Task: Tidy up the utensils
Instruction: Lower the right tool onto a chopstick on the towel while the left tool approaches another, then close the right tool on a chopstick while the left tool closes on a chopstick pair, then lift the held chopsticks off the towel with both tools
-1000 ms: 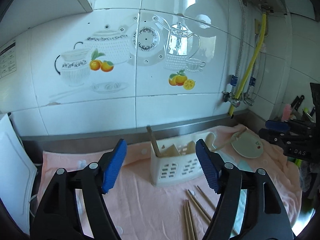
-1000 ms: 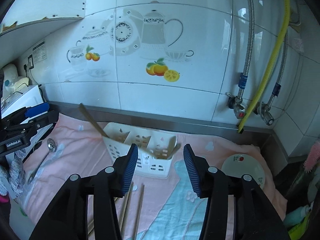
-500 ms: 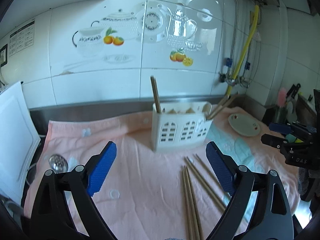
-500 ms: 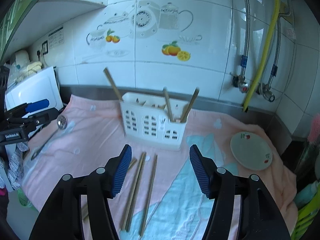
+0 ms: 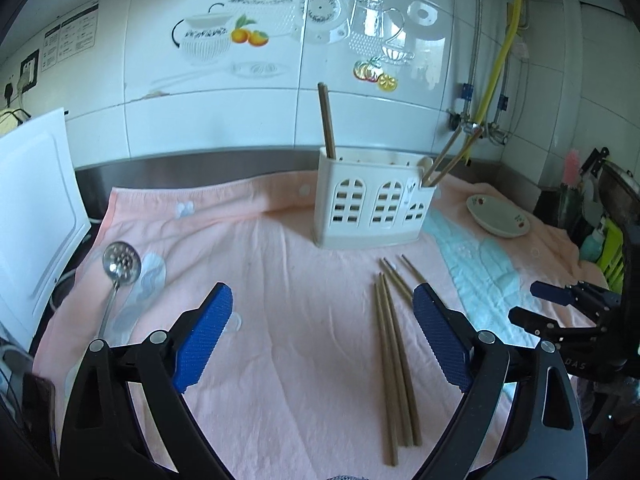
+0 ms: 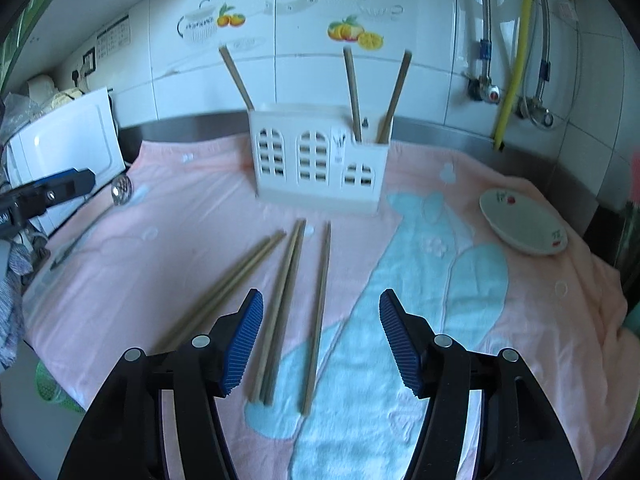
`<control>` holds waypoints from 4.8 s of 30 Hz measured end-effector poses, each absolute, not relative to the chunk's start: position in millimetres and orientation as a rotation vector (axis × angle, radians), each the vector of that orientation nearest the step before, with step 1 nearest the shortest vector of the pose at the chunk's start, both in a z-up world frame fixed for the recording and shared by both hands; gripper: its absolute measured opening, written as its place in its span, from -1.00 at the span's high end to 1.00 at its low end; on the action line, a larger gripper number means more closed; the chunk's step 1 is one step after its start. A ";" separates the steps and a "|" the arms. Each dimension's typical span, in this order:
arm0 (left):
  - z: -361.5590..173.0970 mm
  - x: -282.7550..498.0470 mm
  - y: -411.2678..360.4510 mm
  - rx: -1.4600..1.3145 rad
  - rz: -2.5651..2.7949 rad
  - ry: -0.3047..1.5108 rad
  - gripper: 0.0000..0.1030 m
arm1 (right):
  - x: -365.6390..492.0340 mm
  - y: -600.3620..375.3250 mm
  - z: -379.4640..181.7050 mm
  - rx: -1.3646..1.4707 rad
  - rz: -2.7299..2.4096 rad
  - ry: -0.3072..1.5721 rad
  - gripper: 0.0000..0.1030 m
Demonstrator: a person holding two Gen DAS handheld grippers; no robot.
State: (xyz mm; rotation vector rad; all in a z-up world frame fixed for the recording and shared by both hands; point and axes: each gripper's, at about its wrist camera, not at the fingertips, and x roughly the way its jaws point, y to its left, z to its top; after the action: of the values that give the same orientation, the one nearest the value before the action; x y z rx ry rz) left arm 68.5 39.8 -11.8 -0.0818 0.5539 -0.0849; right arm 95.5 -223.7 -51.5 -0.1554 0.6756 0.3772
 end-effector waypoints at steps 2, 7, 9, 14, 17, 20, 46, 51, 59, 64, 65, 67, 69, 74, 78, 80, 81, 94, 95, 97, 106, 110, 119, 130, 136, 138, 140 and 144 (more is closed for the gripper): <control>-17.6 64.9 41.9 -0.081 -0.072 0.561 -0.76 | 92.6 -224.6 -59.9 -0.145 0.376 0.685 -0.14; -32.3 60.8 48.4 -0.101 -0.060 0.593 -0.76 | 90.2 -225.8 -76.9 -0.121 0.372 0.714 -0.14; -40.4 59.7 50.3 -0.107 -0.052 0.613 -0.76 | 90.4 -225.5 -83.7 -0.112 0.373 0.729 -0.14; -58.6 57.5 55.0 -0.123 -0.036 0.660 -0.76 | 94.0 -224.0 -97.6 -0.096 0.377 0.760 -0.14; -67.5 57.2 57.0 -0.124 -0.026 0.681 -0.76 | 97.8 -222.7 -103.6 -0.090 0.380 0.777 -0.11; -74.3 56.7 58.4 -0.125 -0.019 0.700 -0.76 | 102.0 -223.1 -108.3 -0.072 0.386 0.792 -0.08; -94.6 54.0 52.5 -0.121 -0.035 0.751 -0.78 | 130.0 -211.5 -126.4 -0.071 0.373 0.862 0.65; -96.2 54.3 44.8 -0.123 -0.062 0.761 -0.75 | 130.4 -210.9 -127.4 -0.082 0.361 0.856 0.71; -104.8 59.5 28.0 -0.171 -0.109 0.808 -0.42 | 130.9 -215.2 -128.3 -0.070 0.346 0.849 0.86; -110.8 65.2 12.4 -0.198 -0.165 0.840 -0.06 | 127.9 -217.3 -128.6 -0.062 0.346 0.842 0.87; -112.1 66.4 7.4 -0.196 -0.177 0.846 0.03 | 127.3 -217.8 -128.5 -0.060 0.348 0.841 0.87; -114.0 68.7 0.7 -0.188 -0.190 0.852 0.20 | 126.9 -218.3 -128.1 -0.057 0.348 0.839 0.87; -116.3 72.4 -6.0 -0.186 -0.196 0.862 0.40 | 125.3 -220.1 -127.1 -0.053 0.352 0.835 0.87; -118.9 79.0 -16.5 -0.180 -0.211 0.875 0.66 | 122.1 -223.3 -123.7 -0.043 0.355 0.823 0.87; -122.5 82.9 -22.6 -0.159 -0.201 0.882 0.78 | 121.7 -226.3 -123.1 -0.036 0.354 0.819 0.87; -124.6 84.5 -23.6 -0.155 -0.194 0.888 0.82 | 120.8 -228.0 -122.7 -0.032 0.353 0.818 0.87; -125.7 85.2 -24.4 -0.147 -0.188 0.889 0.82 | 120.5 -228.9 -122.6 -0.030 0.353 0.817 0.87; -132.0 91.0 -26.3 -0.150 -0.182 0.906 0.82 | 124.4 -224.8 -125.0 -0.020 0.368 0.825 0.86; -132.3 90.8 -26.5 -0.148 -0.181 0.905 0.82 | 125.3 -224.0 -126.0 -0.024 0.364 0.827 0.86; -132.6 90.9 -28.5 -0.136 -0.181 0.900 0.82 | 127.4 -224.2 -128.8 -0.017 0.364 0.837 0.85; -128.1 92.7 -30.0 -0.122 -0.185 0.889 0.89 | 126.7 -219.0 -129.2 -0.061 0.358 0.827 0.87; -118.8 88.2 -26.8 -0.121 -0.192 0.858 0.89 | 124.4 -219.8 -127.2 -0.059 0.356 0.818 0.87; -76.3 80.4 -14.9 -0.099 -0.197 0.746 0.89 | 113.5 -230.4 -91.2 -0.053 0.352 0.727 0.87; -30.3 92.3 -5.2 -0.105 -0.264 0.679 0.89 | 113.8 -232.7 -24.8 -0.082 0.376 0.610 0.87; -17.5 98.6 -4.7 -0.065 -0.288 0.694 0.89 | 118.9 -227.3 -2.6 -0.109 0.388 0.580 0.87; -16.9 100.6 -3.3 -0.056 -0.297 0.716 0.89 | 118.8 -224.9 0.9 -0.120 0.389 0.573 0.87; -19.9 100.6 -2.9 -0.036 -0.295 0.727 0.89 | 117.9 -223.8 1.0 -0.123 0.391 0.569 0.87; -27.9 98.6 1.6 -0.051 -0.288 0.742 0.89 | 116.8 -222.3 -1.8 -0.123 0.391 0.572 0.87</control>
State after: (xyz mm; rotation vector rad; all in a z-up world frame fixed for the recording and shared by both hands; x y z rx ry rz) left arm 98.6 1.6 -27.9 -0.0511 0.7421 -0.2882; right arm 116.8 -222.3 -1.8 -0.1230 0.5716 0.3908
